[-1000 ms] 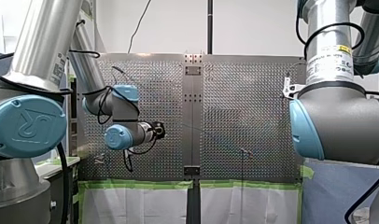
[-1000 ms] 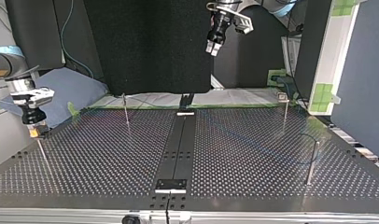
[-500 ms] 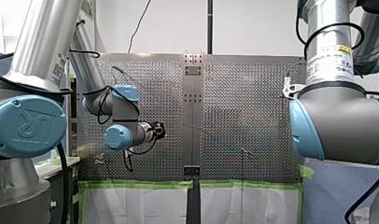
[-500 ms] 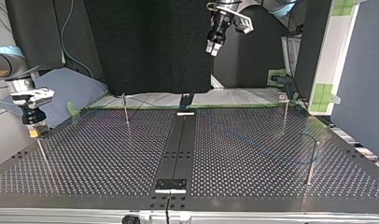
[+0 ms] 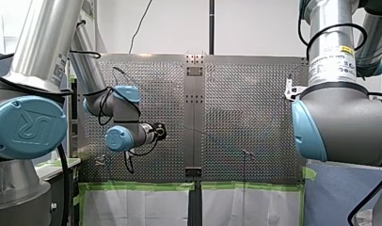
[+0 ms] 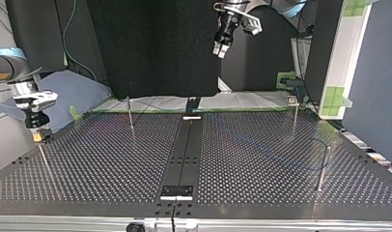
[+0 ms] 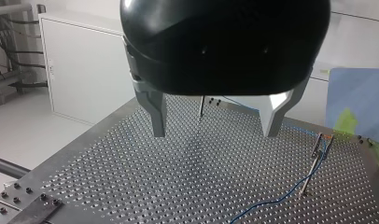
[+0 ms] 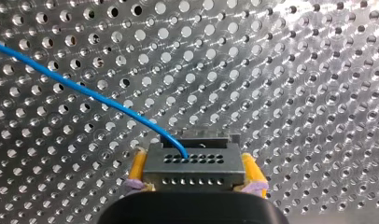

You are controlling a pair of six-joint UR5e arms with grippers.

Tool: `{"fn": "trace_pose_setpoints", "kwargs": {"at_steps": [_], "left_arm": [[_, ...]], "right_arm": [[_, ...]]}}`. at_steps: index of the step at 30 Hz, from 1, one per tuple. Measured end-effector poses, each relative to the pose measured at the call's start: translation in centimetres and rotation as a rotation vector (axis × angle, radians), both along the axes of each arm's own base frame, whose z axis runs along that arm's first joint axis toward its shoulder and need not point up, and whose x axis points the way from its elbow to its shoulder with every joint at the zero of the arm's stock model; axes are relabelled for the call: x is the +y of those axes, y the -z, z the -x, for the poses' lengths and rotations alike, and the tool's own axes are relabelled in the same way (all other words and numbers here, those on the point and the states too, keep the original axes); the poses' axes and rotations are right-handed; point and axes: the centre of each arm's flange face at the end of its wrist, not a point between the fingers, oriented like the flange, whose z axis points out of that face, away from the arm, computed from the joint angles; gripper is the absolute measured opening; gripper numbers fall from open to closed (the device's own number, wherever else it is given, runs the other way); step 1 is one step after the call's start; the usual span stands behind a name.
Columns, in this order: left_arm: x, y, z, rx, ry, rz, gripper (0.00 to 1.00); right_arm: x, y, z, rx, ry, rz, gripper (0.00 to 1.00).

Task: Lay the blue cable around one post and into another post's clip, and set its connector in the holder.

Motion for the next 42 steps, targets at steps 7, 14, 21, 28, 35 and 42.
{"fn": "trace_pose_setpoints", "kwargs": {"at_steps": [7, 14, 21, 28, 35, 42], "left_arm": [[0.0, 0.0, 0.0, 0.0, 0.0, 0.0, 1.0], [0.0, 0.0, -0.01, 0.0, 0.0, 0.001, 1.0], [0.0, -0.01, -0.01, 0.0, 0.0, 0.002, 1.0], [-0.04, -0.06, -0.07, -0.001, 0.0, 0.008, 1.0], [-0.08, -0.1, -0.13, -0.001, 0.0, 0.012, 1.0], [-0.1, -0.12, -0.16, -0.001, 0.0, 0.013, 1.0]], "right_arm": [[-0.08, 0.32, -0.3, -0.004, -0.006, -0.001, 0.0], [-0.22, 0.26, -0.48, -0.011, -0.013, 0.003, 0.0], [-0.51, -0.24, -0.48, -0.016, -0.015, 0.006, 0.0], [-0.54, -0.27, -0.47, -0.018, -0.015, 0.004, 0.0], [-0.59, -0.24, -0.4, -0.018, -0.014, 0.005, 0.0], [-0.63, -0.21, -0.25, -0.018, -0.011, 0.006, 0.0]]}}
